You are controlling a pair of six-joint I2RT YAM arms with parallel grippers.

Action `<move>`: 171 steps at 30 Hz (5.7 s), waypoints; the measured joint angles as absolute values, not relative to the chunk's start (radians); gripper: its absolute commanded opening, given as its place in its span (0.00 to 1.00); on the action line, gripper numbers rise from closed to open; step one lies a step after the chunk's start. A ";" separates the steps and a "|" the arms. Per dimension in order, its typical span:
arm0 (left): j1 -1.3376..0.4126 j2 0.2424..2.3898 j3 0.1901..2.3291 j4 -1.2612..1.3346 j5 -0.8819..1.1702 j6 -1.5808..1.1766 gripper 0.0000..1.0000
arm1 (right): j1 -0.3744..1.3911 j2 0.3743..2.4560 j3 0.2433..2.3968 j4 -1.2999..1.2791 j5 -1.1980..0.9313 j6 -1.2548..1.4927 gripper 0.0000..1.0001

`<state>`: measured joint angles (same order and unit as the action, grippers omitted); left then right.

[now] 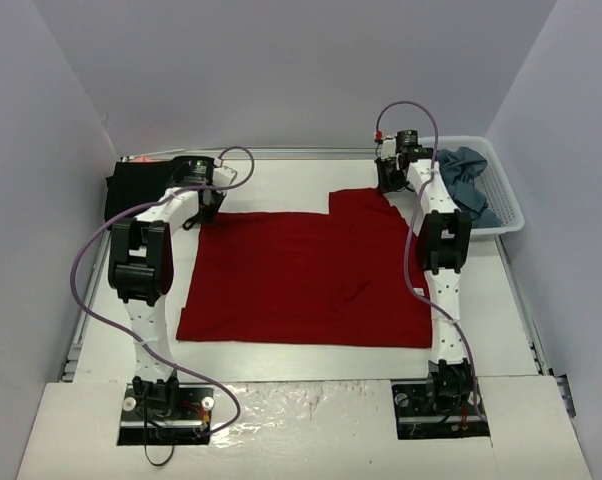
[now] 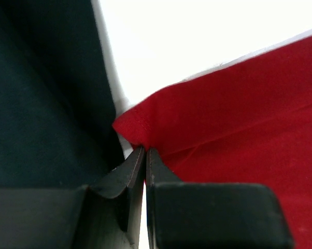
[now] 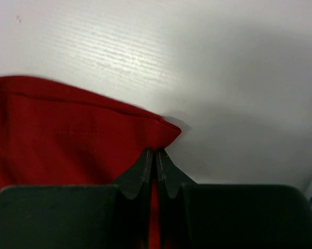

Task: Fold and stack the t-shirts
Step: Grap the side of the flattened tshirt furthest away from the robot with both arms, then fold the other side of the tshirt into a rectangle

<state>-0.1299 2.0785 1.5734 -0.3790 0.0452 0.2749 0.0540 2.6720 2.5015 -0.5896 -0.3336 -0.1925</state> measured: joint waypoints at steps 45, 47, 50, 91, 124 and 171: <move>-0.056 1.586 1.203 -0.431 0.270 0.309 0.02 | 0.032 1.740 1.505 -0.614 -0.303 -0.321 0.00; -0.056 1.575 1.189 -0.434 0.276 0.315 0.02 | 0.032 1.722 1.485 -0.619 -0.297 -0.324 0.00; -0.055 1.547 1.164 -0.439 0.286 0.328 0.03 | 0.032 1.689 1.457 -0.624 -0.287 -0.331 0.00; -0.037 1.391 0.968 -0.486 0.316 0.464 0.02 | 0.020 1.407 1.179 -0.734 -0.261 -0.419 0.00; -0.037 1.317 0.886 -0.514 0.306 0.544 0.52 | 0.022 1.464 1.166 -0.855 -0.341 -0.559 0.38; -0.037 1.428 0.958 -0.493 0.306 0.410 0.54 | 0.252 1.830 1.400 -0.849 -0.625 -0.639 0.00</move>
<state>-0.0368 1.4281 0.9577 -0.4931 0.3058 0.4095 0.2520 1.8301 1.4002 -0.8490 -0.6250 -0.6388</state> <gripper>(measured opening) 0.535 0.009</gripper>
